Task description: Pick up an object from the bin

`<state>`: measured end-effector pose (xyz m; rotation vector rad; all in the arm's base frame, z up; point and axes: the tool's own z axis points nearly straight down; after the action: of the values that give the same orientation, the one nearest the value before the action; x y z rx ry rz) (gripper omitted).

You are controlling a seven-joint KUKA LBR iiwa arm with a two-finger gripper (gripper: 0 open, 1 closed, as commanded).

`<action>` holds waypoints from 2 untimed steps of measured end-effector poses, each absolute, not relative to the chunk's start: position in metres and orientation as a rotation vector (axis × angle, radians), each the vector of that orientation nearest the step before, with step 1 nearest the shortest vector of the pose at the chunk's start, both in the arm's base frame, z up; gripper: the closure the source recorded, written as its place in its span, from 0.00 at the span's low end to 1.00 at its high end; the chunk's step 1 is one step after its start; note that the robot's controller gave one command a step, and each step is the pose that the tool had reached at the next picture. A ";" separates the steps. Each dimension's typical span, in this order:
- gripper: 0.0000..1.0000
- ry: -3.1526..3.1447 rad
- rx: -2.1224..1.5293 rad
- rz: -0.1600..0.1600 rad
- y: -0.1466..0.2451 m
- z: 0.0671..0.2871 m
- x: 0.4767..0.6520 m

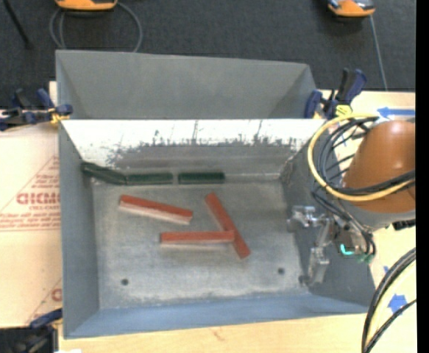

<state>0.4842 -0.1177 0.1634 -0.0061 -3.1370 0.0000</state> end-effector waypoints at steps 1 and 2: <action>0.00 -3.146 -0.088 -0.004 -0.057 0.158 0.517; 0.00 -3.139 -0.093 -0.001 -0.031 0.066 0.532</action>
Offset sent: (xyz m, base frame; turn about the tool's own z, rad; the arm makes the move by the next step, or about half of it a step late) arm 0.0302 0.0570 -0.0053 0.0586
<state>0.5322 -0.0311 0.0665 -0.0931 -3.1385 -0.0011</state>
